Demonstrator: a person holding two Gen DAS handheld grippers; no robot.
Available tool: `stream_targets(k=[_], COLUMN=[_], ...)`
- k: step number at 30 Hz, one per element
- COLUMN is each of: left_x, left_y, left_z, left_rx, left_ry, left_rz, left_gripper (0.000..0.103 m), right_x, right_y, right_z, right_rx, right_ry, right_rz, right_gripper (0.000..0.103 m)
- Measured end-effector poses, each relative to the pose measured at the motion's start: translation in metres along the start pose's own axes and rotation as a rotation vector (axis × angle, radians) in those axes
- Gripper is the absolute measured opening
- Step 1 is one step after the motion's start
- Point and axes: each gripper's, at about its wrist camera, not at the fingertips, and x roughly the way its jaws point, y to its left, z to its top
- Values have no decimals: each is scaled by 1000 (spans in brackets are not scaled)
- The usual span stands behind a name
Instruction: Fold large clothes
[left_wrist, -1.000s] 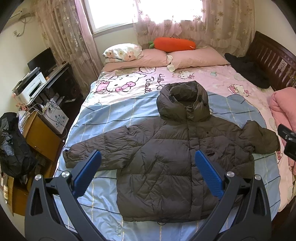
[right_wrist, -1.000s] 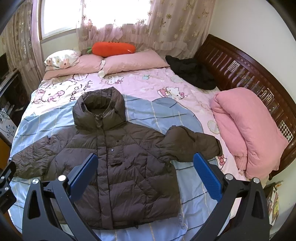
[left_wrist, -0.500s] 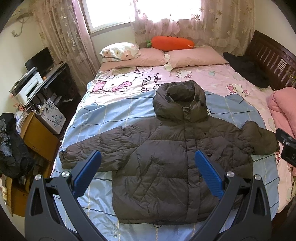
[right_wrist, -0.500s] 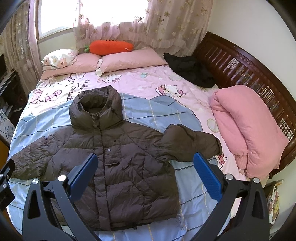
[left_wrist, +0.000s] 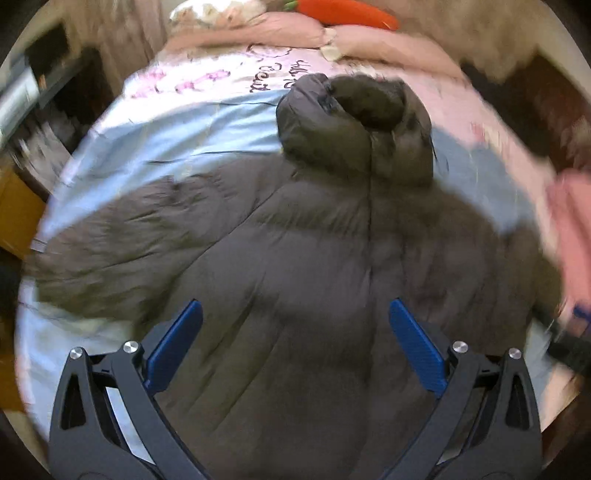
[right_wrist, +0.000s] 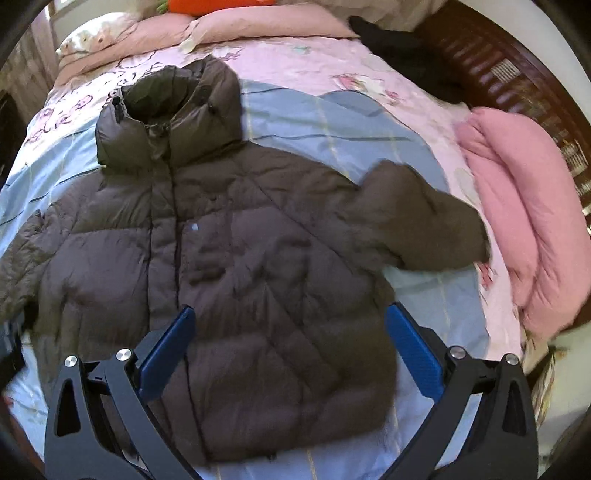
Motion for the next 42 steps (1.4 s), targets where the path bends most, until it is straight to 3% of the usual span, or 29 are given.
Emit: stream_targets(k=[2,4,7,10,12,13,15,16,17,18,19,22,24,25,26,27,29,31,34,36,38,42], left_x=[24,60,116,174,231,256,307,321,314,312,312,308,302,303,299,295,288,280,251,218,183,78], left_y=[10,17,23,19,16,15,14,11,1,-9,-12,-14,-21,-25,-32,-43,-70,-75,-70,-77,-86,-76], left_z=[41,95,183,254,287,296,295,285,279,270,264,259,258,258,255,251,245,243,244,240,230,171], left_rx=[-89,-153,-228,-252,-254,-258,-260,-237,-177,-106,-89,-106,-82,-64,-29,34,176,238,239,361,436,424], left_ry=[-28,-33,-35,-42,40,100,215,180,50,-43,-82,-140,-173,-191,-220,-246,-282,-303,-327,-407,-479,-579], left_rz=[-94,-112,-56,12,66,67,49,74,118,161,174,178,198,208,229,261,365,391,335,369,377,219], left_gripper=[101,101,101,101,101,101,101,101,101,101,101,101,87,80,58,28,19,16,15,15,14,14], right_x=[23,54,105,131,159,179,249,271,300,308,312,319,321,314,303,290,264,249,227,198,164,92], right_y=[9,20,50,76,93,100,115,116,109,102,95,74,65,68,78,93,117,123,99,78,69,31], right_z=[38,79,159,234,277,293,319,319,312,306,301,296,297,296,295,284,273,266,263,257,251,204], right_rx=[23,34,-44,-94,-117,-138,-185,-173,-104,-33,16,65,92,66,15,-39,-190,-249,-150,-93,-122,-107], right_ry=[-88,-129,-158,-314,-376,-346,-131,-75,-29,-40,-52,-56,-53,-79,-115,-149,-235,-277,-296,-336,-402,-484], right_rz=[8,-12,-154,-238,-285,-274,-171,-159,-99,-43,-1,149,206,211,207,197,99,70,126,174,194,261], right_gripper=[102,102,102,102,102,102,102,102,102,102,102,99,91,84,62,32,17,14,12,12,10,8])
